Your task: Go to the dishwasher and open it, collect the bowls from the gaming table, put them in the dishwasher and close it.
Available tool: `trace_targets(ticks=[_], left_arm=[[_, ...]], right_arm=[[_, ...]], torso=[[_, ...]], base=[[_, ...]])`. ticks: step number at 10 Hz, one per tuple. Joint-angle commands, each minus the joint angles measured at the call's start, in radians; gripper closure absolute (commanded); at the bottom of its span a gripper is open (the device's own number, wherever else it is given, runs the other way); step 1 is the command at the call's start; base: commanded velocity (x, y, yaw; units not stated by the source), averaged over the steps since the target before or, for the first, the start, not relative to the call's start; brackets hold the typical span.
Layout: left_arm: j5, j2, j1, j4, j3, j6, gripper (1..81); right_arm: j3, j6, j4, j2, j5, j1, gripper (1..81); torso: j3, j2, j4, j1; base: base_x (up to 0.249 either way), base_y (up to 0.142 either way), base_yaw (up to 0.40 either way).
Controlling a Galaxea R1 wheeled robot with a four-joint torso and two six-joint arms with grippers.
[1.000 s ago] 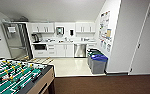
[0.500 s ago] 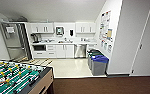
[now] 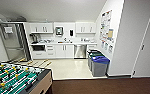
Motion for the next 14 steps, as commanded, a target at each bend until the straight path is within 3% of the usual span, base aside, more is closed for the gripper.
trace_targets(ticks=[1, 14], left_arm=[[0.041, -0.013, -0.063, 0.009, 0.014, 0.001, 1.0], [0.038, -0.014, -0.06, 0.01, 0.014, 0.001, 1.0]], right_arm=[[0.007, -0.004, 0.005, -0.01, -0.045, 0.058, 1.0], [0.007, -0.004, 0.002, -0.008, -0.044, 0.058, 1.0]], torso=[[0.0, 0.0, 0.0, 0.0], [0.0, 0.0, 0.0, 0.0]], base=[[0.132, 0.0, 0.0], [0.139, 0.0, 0.0]])
